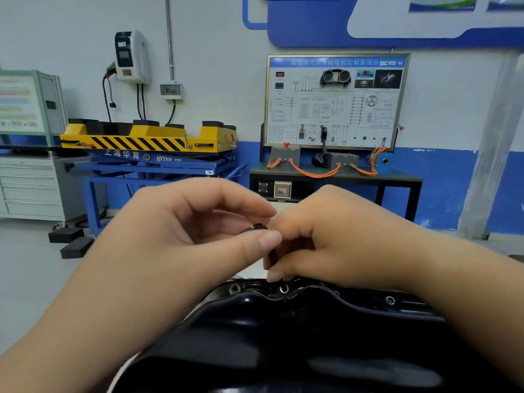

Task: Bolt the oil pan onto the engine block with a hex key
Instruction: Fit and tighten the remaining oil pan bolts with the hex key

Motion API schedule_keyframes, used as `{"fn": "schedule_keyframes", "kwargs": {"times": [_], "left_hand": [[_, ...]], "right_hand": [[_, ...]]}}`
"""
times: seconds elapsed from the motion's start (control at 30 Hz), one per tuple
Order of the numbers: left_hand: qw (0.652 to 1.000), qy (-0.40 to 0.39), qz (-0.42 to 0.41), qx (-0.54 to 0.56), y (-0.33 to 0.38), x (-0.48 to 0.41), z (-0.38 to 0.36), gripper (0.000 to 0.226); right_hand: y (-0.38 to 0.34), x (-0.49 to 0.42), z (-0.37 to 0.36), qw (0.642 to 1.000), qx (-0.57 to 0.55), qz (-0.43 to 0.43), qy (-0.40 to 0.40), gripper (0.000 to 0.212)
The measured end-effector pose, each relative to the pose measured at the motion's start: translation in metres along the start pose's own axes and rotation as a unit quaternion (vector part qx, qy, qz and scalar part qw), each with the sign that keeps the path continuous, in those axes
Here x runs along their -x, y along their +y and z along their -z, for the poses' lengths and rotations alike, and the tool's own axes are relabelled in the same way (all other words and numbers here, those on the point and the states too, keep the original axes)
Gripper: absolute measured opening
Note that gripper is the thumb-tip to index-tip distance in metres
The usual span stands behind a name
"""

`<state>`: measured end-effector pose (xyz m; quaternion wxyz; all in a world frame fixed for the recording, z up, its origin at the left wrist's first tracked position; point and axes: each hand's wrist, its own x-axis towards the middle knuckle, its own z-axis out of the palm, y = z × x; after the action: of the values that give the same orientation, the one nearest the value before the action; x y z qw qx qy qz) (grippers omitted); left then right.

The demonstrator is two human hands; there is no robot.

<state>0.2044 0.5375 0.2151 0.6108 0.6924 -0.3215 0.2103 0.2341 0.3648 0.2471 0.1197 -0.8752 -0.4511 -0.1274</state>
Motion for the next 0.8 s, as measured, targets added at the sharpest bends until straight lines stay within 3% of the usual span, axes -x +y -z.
{"fn": "schedule_keyframes", "kwargs": {"times": [0.2,0.4,0.53,0.8], "left_hand": [[0.997,-0.015,0.021,0.077,-0.009,-0.002,0.008,0.021],[0.987,-0.067,0.027,0.146,-0.009,-0.005,0.007,0.035],[0.986,-0.061,0.028,0.153,-0.009,-0.005,0.005,0.023],[0.991,-0.064,0.025,0.115,-0.006,-0.002,0.004,0.035]], "right_hand": [[0.000,-0.001,-0.003,1.000,-0.007,-0.012,0.005,0.018],[-0.003,-0.002,-0.005,0.999,-0.025,-0.037,-0.021,0.018],[-0.003,-0.001,-0.003,0.994,-0.058,-0.055,-0.072,0.008],[0.000,-0.001,-0.002,0.995,-0.049,-0.043,-0.074,0.009]]}}
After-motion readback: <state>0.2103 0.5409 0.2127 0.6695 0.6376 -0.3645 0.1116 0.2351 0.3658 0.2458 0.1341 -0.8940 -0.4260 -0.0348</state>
